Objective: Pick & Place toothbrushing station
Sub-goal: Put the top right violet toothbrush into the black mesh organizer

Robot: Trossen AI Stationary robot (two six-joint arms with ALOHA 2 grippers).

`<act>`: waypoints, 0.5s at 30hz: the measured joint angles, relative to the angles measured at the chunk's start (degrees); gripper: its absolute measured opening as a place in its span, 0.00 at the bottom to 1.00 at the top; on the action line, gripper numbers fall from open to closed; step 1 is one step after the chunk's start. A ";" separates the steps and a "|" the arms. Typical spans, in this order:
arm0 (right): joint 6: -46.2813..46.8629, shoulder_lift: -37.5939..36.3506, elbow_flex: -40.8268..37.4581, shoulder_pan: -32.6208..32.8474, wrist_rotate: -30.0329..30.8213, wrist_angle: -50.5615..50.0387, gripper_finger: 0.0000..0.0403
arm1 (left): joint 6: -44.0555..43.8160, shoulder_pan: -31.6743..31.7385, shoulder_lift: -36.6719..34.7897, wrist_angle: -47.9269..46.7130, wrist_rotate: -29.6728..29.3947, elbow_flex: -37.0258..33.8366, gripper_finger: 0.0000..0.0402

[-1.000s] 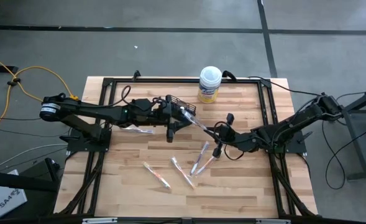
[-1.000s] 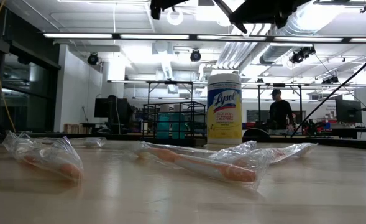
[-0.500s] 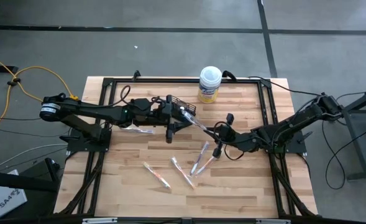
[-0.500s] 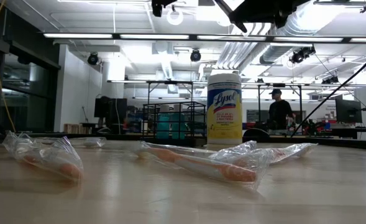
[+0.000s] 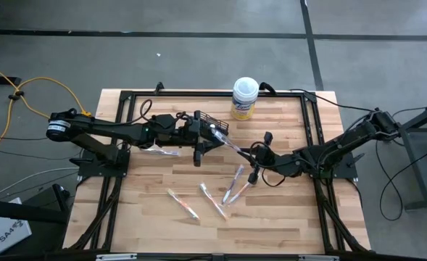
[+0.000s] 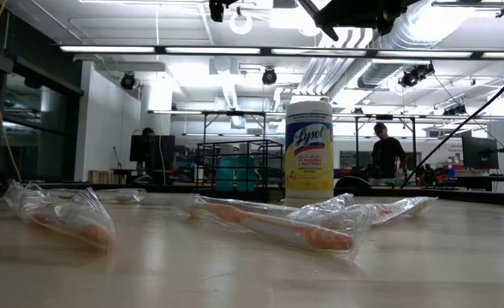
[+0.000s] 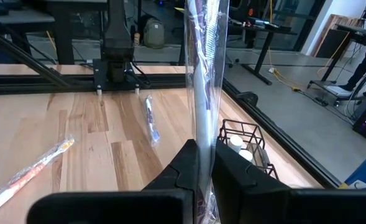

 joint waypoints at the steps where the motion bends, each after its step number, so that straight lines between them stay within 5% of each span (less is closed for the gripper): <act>1: -0.05 0.00 0.00 0.02 0.00 0.00 0.04 | -0.65 0.00 0.00 0.00 0.00 0.00 0.39; 15: -0.11 0.39 0.00 -0.04 -0.78 0.09 0.04 | -2.63 -0.09 0.00 -0.04 0.28 0.00 0.02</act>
